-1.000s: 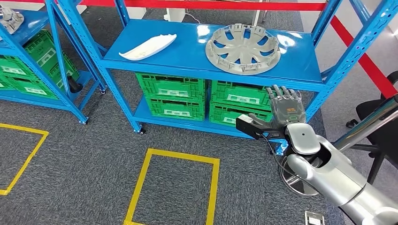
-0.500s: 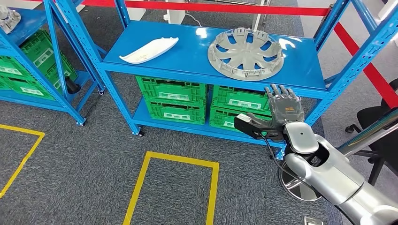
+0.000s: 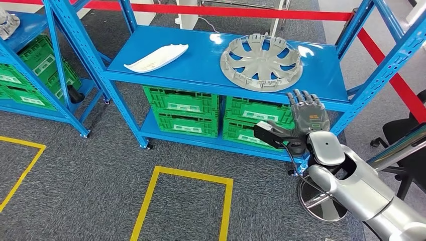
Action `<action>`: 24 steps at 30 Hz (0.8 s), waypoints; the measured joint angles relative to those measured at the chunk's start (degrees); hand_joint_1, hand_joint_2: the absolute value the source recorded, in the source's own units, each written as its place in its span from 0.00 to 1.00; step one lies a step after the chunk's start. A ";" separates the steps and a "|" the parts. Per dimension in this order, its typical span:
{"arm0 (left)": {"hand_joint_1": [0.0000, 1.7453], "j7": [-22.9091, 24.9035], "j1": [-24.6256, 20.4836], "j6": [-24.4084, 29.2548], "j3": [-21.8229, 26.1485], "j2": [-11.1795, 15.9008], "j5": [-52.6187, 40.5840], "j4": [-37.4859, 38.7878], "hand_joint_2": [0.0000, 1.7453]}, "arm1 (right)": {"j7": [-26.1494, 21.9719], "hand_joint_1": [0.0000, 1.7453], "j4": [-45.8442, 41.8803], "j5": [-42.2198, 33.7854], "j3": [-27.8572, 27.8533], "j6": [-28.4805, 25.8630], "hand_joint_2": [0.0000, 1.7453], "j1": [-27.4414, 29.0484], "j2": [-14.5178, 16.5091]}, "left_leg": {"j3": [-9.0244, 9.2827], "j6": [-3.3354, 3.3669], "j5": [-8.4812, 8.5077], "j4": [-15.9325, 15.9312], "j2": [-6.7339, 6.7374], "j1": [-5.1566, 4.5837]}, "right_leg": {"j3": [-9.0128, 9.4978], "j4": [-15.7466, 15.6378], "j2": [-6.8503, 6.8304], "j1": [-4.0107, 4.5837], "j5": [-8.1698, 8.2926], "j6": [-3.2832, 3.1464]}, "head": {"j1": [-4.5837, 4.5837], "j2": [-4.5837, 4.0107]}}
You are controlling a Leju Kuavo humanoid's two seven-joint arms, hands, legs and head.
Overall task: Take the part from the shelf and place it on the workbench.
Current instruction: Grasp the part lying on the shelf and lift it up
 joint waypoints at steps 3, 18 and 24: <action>0.00 0.00 -0.01 0.01 0.01 0.02 -0.09 0.00 0.00 | 0.00 0.00 -0.01 0.00 -0.03 -0.09 0.00 -0.02 -0.01 | -3.95 -0.68 -3.98 8.22 0.05 0.14 | 0.61 -0.36 -0.20 -0.21 -0.24 -0.69 | -0.38 0.00; 0.00 0.00 0.11 0.02 0.12 0.06 -0.63 0.00 0.00 | 0.00 0.00 -0.04 -0.55 -0.73 -0.23 0.00 0.83 -0.38 | -1.78 2.28 2.87 -0.83 0.04 0.20 | -1.12 6.81 -0.14 -0.21 -5.56 2.27 | -0.23 0.00; 0.00 0.00 0.22 0.02 0.46 0.04 -0.68 0.00 0.00 | 0.00 0.00 -0.02 -0.55 -0.95 -0.21 0.00 1.44 -0.43 | -0.61 2.52 1.63 -0.62 -0.08 -0.29 | -3.47 6.83 -0.15 0.09 -0.86 1.53 | -0.13 0.00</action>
